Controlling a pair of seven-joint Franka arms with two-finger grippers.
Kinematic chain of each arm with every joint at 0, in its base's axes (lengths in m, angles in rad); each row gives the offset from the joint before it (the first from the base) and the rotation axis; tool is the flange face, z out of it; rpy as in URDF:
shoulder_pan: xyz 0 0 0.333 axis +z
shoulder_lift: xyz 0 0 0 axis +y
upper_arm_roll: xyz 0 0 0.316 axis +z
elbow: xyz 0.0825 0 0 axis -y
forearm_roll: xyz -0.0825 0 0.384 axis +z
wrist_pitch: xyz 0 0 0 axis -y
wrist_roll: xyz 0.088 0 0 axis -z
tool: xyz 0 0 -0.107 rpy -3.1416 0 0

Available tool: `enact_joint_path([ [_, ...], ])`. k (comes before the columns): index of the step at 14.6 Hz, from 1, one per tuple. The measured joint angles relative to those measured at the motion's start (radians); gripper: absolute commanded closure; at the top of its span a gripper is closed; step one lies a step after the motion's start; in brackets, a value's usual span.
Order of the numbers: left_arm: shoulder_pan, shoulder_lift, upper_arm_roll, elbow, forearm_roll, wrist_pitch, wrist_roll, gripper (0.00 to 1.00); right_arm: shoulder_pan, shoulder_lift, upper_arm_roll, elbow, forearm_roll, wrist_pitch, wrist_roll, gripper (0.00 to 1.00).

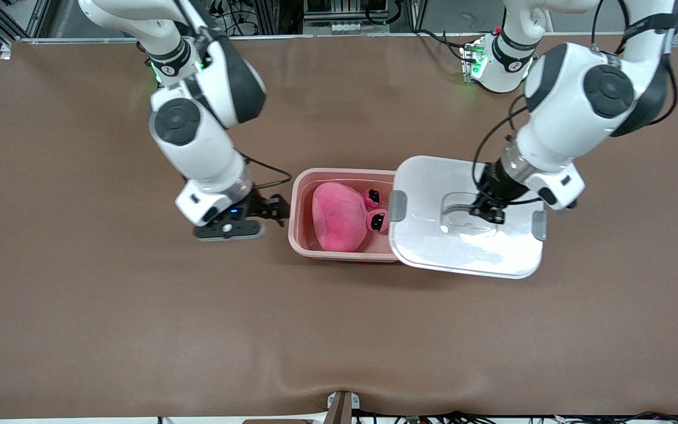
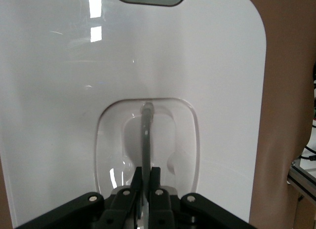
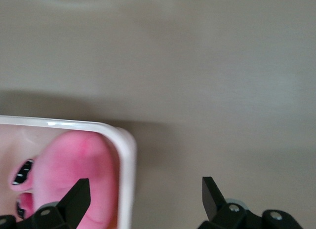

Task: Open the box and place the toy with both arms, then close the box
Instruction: 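Open the right gripper and withdraw it from the box, then lower the held lid onto the box with the left gripper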

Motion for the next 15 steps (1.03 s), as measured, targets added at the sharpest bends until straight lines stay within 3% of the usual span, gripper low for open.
enact_joint_path([
  [3, -0.032, 0.027, -0.045, 0.009, 0.006, 0.048, -0.133, 1.0, -0.111, -0.057, -0.001, -0.005, -0.001, -0.104, -0.065, 0.0],
  [11, -0.207, 0.198, -0.05, 0.158, 0.178, 0.066, -0.445, 1.0, -0.396, -0.247, 0.007, -0.008, -0.003, -0.369, -0.297, 0.0],
  [15, -0.244, 0.243, -0.05, 0.167, 0.206, 0.103, -0.464, 1.0, -0.496, -0.322, 0.091, -0.002, -0.076, -0.493, -0.369, 0.0],
])
